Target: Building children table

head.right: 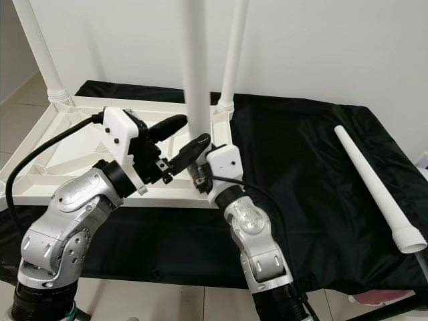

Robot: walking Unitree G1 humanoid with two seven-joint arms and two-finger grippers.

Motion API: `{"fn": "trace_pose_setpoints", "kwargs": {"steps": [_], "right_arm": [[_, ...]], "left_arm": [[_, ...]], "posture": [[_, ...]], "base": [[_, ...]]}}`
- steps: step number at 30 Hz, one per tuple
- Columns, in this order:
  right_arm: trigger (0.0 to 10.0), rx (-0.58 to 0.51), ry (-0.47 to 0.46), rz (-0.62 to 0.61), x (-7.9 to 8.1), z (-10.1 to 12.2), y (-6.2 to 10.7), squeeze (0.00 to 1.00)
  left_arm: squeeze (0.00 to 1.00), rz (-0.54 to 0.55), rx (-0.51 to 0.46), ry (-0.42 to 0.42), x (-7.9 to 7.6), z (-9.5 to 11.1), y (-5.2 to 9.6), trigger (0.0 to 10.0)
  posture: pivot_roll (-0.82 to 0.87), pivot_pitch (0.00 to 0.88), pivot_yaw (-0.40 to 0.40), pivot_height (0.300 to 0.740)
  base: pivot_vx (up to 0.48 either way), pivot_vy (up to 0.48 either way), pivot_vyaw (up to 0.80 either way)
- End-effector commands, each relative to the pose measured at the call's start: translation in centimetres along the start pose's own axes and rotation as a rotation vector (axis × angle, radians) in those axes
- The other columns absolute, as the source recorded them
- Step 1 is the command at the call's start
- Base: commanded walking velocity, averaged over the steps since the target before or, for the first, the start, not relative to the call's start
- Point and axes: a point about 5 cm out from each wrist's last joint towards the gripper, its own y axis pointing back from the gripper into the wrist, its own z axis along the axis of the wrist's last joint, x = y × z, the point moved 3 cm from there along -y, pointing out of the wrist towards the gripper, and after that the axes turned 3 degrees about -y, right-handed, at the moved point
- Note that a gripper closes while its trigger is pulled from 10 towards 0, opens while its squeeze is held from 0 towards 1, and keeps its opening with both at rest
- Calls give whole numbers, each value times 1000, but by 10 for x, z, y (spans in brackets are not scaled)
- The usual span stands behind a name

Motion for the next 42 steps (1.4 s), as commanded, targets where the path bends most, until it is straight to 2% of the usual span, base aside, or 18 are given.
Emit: {"fn": "trace_pose_setpoints", "kwargs": {"steps": [1,2,3,5,6,8,9,10,11,14,16,17,19,23,27,31,42], "right_arm": [[10000,16,-3,-57,-14,-1,0,0],[10000,19,1,-71,-19,0,1,0],[10000,19,1,-71,-19,0,1,0],[10000,20,6,-87,-28,3,6,0],[10000,20,6,-87,-28,3,6,0],[10000,19,2,-105,-37,6,14,0],[10000,19,2,-105,-37,6,14,0],[10000,17,-2,-122,-42,7,20,0],[10000,17,-2,-122,-42,7,20,0],[10000,19,-15,-166,-47,10,38,0],[10000,27,-24,-179,-46,10,46,0],[10000,27,-24,-179,-46,10,46,0],[10000,46,-30,-186,-45,6,52,0],[10000,80,-22,-195,-46,-2,59,0],[10000,81,-19,-197,-48,-1,58,0],[10000,61,-21,-182,-49,4,45,0],[10000,71,-41,-170,-46,2,41,0]], "left_arm": [[0,50,-5,48,12,1,4,10000],[0,77,6,60,18,-2,6,10000],[0,77,6,60,18,-2,6,10000],[0,155,153,-23,36,-24,12,10000],[0,155,153,-23,36,-24,12,10000],[0,218,328,-121,52,-53,24,10000],[0,218,328,-121,52,-53,24,10000],[0,260,387,-130,58,-65,32,10000],[0,260,387,-130,58,-65,32,10000],[0,431,415,-100,67,-86,53,10000],[0,524,405,-59,67,-94,65,10000],[0,524,405,-59,67,-94,65,10000],[0,607,407,-44,64,-103,78,10000],[0,706,457,-106,61,-120,96,10000],[0,742,455,-110,62,-122,99,10000],[0,753,419,-181,66,-116,90,10000],[0,751,391,-229,68,-110,86,10000]], "posture": [[73,38,-75,740],[73,38,-75,740],[73,38,-75,740],[68,39,-76,740],[68,39,-76,740],[64,40,-73,740],[64,40,-73,740],[56,41,-69,740],[56,41,-69,740],[44,42,-59,740],[40,43,-57,740],[40,43,-57,740],[36,46,-56,740],[34,53,-62,740],[37,53,-66,740],[54,55,-76,740],[66,63,-74,740]], "base": [[0,0,0],[0,0,0],[0,0,0],[0,0,0],[0,0,0],[0,0,0],[0,0,0],[0,0,0],[0,0,0],[0,0,0],[0,0,0],[0,0,0],[0,0,0],[0,0,0],[0,0,0],[0,0,0],[0,0,0]]}}
